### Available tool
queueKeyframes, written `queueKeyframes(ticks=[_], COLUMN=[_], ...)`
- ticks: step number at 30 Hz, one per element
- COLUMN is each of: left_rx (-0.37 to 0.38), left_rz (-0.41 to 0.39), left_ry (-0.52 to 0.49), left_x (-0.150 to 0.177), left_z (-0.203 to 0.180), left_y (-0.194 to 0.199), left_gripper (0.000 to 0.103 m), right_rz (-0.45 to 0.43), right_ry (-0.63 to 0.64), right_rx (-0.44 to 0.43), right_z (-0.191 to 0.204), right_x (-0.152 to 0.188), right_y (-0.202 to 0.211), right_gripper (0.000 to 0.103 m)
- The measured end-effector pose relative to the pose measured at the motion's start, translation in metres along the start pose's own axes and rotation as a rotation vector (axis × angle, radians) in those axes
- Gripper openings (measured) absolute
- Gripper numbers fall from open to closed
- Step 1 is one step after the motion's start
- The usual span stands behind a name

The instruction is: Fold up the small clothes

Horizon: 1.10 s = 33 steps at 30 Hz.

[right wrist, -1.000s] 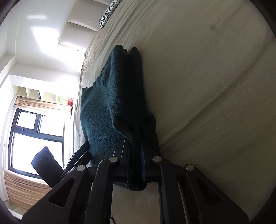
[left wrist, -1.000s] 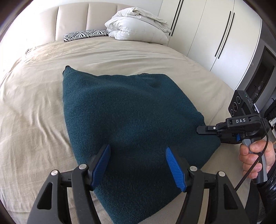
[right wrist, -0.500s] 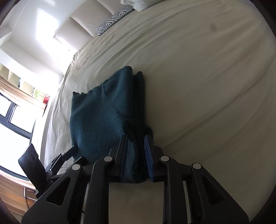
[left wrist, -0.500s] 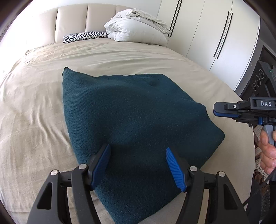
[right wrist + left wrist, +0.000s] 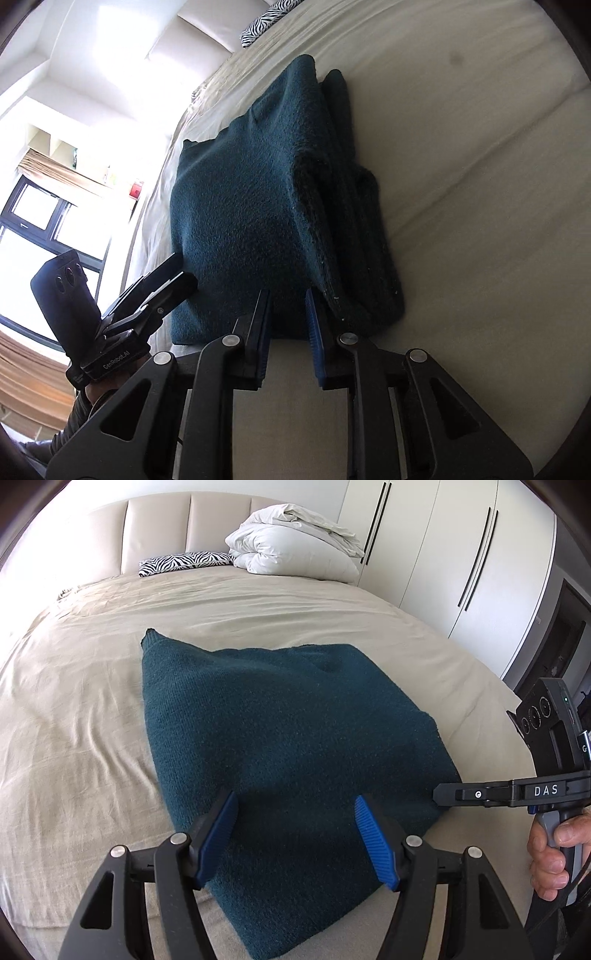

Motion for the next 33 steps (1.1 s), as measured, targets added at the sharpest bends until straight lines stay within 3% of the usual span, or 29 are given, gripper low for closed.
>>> queueKeyframes(ticks=[2, 7, 10, 13, 15, 17, 20, 23, 26, 28, 30, 33], left_rx=[-0.019, -0.040, -0.055, -0.075, -0.071, -0.057, -0.050, -0.054, -0.056, -0.055, -0.061, -0.060], left_rz=[-0.030, -0.070, -0.003, 0.052, 0.038, 0.044, 0.049, 0.041, 0.040, 0.042, 0.044, 0.043], left_ry=[0.013, 0.003, 0.019, 0.000, -0.001, 0.009, 0.011, 0.006, 0.009, 0.010, 0.001, 0.006], left_x=[-0.008, -0.041, -0.054, -0.047, -0.044, -0.045, -0.046, -0.044, -0.043, -0.042, -0.041, -0.040], left_z=[0.003, 0.006, 0.014, 0.019, 0.020, 0.022, 0.024, 0.023, 0.024, 0.024, 0.022, 0.022], left_y=[0.008, 0.001, -0.028, -0.054, -0.057, -0.058, -0.061, -0.060, -0.063, -0.064, -0.063, -0.063], left_gripper=[0.064, 0.064, 0.064, 0.065, 0.066, 0.066, 0.066, 0.067, 0.067, 0.067, 0.067, 0.067], right_rz=[-0.002, -0.091, -0.068, -0.050, -0.041, -0.075, -0.134, -0.174, -0.179, -0.120, -0.089, -0.119], right_ry=[0.018, -0.004, -0.043, -0.096, -0.158, -0.219, -0.261, -0.213, -0.135, -0.079, -0.025, -0.015], right_rx=[0.032, -0.094, -0.168, -0.175, -0.080, -0.165, -0.181, -0.104, -0.215, -0.189, -0.140, -0.152], right_z=[0.010, 0.032, 0.039, 0.026, 0.003, -0.015, -0.030, -0.016, 0.014, 0.026, 0.022, 0.016], right_x=[-0.009, -0.062, -0.103, -0.136, -0.146, -0.153, -0.162, -0.157, -0.136, -0.114, -0.095, -0.088], right_y=[0.012, 0.020, -0.014, -0.054, -0.078, -0.084, -0.076, -0.049, -0.022, -0.021, -0.027, -0.019], right_gripper=[0.018, 0.019, 0.019, 0.023, 0.022, 0.018, 0.018, 0.025, 0.028, 0.045, 0.043, 0.044])
Point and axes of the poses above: each gripper's, at about its wrist camera, not at the fingertips, and y roughly against the way its jaws point, z to its left, x to its underside, the point moved 2 cm from there along -y, roughly the way its jaws point, and after that the axes turned 5 degrees about -z, right-handed, at the moved point
